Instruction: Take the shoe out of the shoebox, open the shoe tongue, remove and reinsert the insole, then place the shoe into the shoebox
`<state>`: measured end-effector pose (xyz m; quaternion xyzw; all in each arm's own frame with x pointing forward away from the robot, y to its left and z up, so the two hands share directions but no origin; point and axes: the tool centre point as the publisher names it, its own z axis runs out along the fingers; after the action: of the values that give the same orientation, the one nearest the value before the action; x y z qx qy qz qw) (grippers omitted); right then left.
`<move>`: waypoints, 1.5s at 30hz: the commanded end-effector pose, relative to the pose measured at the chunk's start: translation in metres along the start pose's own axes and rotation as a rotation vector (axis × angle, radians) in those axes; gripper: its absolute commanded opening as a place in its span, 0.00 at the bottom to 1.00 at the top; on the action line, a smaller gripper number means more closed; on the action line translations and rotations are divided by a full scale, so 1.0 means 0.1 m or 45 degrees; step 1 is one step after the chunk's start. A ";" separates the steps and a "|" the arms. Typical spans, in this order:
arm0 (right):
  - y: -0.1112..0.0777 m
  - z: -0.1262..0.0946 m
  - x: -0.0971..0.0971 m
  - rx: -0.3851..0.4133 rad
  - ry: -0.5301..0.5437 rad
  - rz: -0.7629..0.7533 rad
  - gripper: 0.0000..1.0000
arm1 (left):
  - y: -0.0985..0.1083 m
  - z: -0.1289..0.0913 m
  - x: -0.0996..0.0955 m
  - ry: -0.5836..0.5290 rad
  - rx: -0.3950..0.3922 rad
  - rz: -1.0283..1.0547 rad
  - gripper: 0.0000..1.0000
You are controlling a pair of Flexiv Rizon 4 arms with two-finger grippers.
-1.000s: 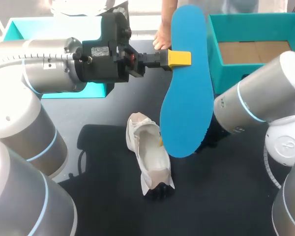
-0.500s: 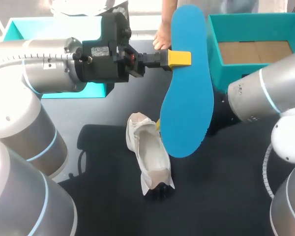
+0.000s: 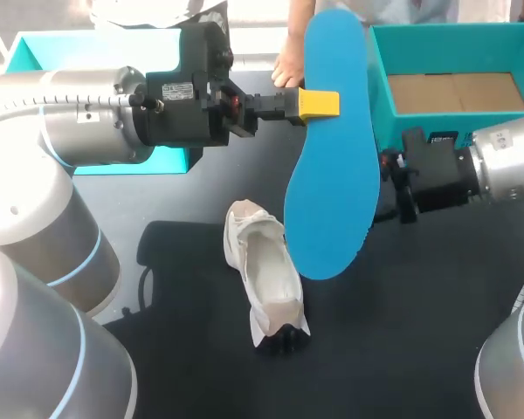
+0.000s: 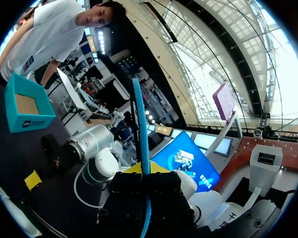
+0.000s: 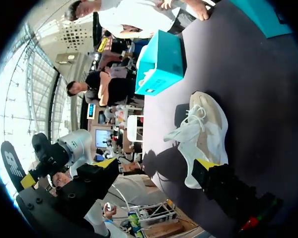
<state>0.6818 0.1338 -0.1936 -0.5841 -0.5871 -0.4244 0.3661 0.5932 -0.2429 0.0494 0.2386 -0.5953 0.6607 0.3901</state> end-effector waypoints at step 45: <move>0.05 -0.33 0.40 0.000 0.312 -0.013 1.00 | 0.03 0.01 0.01 -0.005 0.007 -0.001 0.00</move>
<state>0.6818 0.1158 -0.1428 -0.5248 -0.5409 -0.4946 0.4330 0.5933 -0.2429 0.0494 0.2386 -0.5953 0.6607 0.3901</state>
